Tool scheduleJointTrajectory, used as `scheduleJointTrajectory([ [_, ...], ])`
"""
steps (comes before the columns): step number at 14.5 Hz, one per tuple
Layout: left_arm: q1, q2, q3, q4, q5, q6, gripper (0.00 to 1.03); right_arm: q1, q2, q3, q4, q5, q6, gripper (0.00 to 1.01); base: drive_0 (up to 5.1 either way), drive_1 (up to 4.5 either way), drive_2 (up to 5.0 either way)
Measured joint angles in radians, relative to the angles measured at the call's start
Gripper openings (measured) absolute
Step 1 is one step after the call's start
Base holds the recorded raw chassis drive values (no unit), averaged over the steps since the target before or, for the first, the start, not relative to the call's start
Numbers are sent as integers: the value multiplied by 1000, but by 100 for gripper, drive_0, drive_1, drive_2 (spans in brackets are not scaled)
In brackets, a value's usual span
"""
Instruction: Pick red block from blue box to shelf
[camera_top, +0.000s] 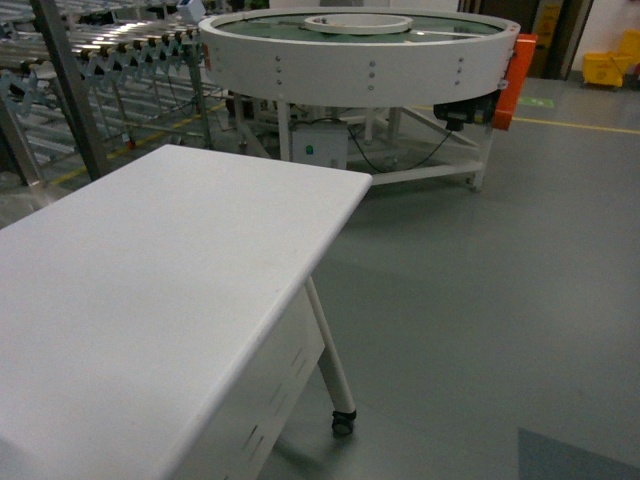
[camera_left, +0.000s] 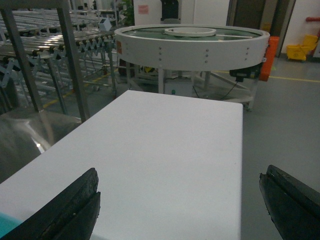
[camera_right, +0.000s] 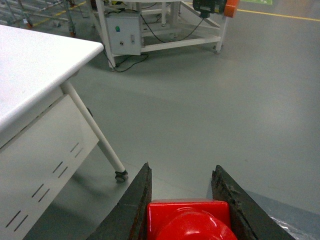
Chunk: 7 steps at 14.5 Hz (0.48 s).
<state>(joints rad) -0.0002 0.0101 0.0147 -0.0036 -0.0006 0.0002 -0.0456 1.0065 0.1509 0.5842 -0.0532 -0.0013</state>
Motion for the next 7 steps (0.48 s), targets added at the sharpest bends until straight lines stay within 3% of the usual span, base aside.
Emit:
scheduleJointTrajectory([
  [7, 0, 0, 0, 0, 0, 0, 98, 0, 0, 0, 0, 0, 0, 29, -150, -150, -150],
])
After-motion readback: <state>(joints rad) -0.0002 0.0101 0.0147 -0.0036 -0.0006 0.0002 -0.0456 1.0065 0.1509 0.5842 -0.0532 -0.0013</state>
